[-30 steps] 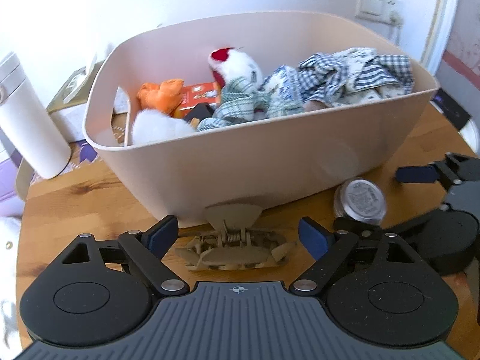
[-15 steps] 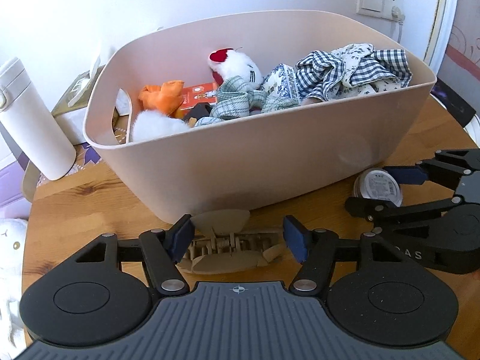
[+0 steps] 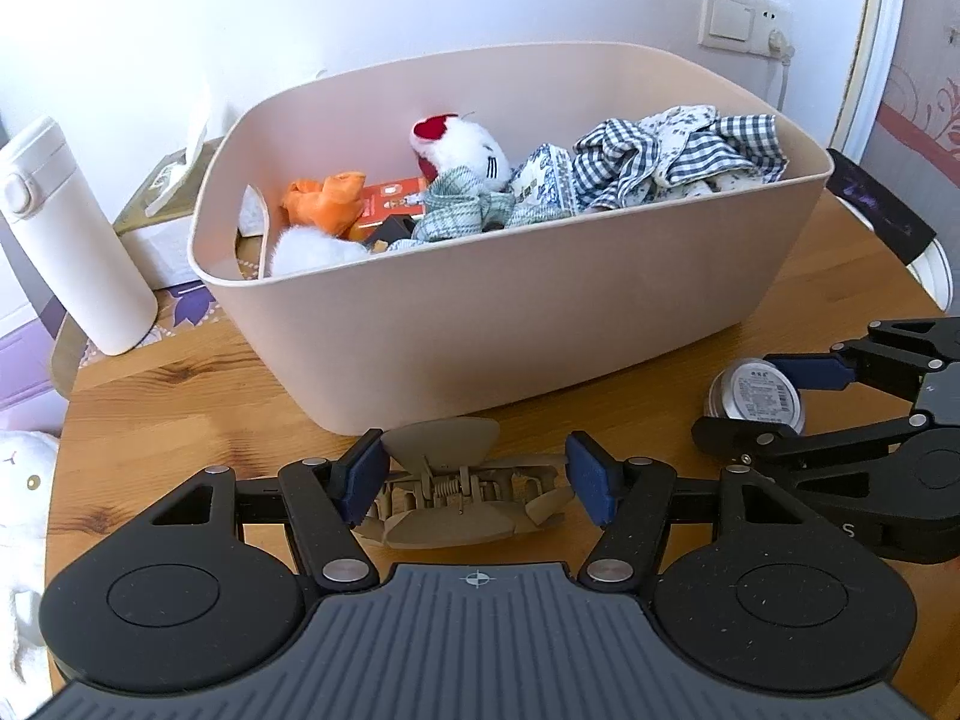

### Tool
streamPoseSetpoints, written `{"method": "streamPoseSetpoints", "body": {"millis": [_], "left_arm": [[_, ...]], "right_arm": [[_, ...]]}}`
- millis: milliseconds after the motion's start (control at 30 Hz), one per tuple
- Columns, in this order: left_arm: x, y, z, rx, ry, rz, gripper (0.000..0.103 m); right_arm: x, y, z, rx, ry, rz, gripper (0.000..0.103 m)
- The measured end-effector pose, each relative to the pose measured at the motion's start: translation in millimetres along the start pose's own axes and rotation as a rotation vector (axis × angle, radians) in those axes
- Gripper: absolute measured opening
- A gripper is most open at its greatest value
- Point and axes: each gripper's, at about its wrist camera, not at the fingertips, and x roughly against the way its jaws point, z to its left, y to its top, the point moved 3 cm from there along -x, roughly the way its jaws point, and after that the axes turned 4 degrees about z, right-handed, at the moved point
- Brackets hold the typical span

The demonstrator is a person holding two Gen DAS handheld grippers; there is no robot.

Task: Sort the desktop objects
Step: 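Lift the claw clip and silver tin and carry both over the basket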

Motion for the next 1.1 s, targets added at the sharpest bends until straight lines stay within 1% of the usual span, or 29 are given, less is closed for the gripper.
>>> {"method": "streamPoseSetpoints", "body": {"millis": [133, 300, 367, 633, 867, 967, 1100], "left_arm": [[11.2, 0.1, 2.2, 0.003, -0.002, -0.016, 0.066], [34.5, -1.1, 7.4, 0.007, -0.006, -0.049, 0.066], [44.2, -0.5, 9.8, 0.008, -0.007, -0.063, 0.066], [74.1, 9.8, 21.5, 0.002, -0.005, -0.123, 0.066], [100.0, 29.5, 31.5, -0.004, -0.005, -0.194, 0.066], [109.6, 40.8, 33.1, -0.013, -0.002, -0.237, 0.066], [116.0, 57.9, 33.1, -0.032, -0.003, -0.278, 0.066]], "right_arm": [[4.4, 7.5, 2.5, 0.004, 0.004, -0.018, 0.051], [25.8, 8.4, 6.8, 0.006, 0.01, -0.044, 0.051], [31.9, 14.5, 8.4, 0.007, 0.011, -0.056, 0.051], [74.3, 24.5, 12.1, 0.029, 0.012, -0.123, 0.051], [99.2, 45.4, 7.6, 0.026, -0.003, -0.171, 0.051], [109.9, 56.3, 3.2, 0.018, -0.008, -0.2, 0.051], [119.1, 74.1, -3.6, 0.012, -0.018, -0.236, 0.051]]}}
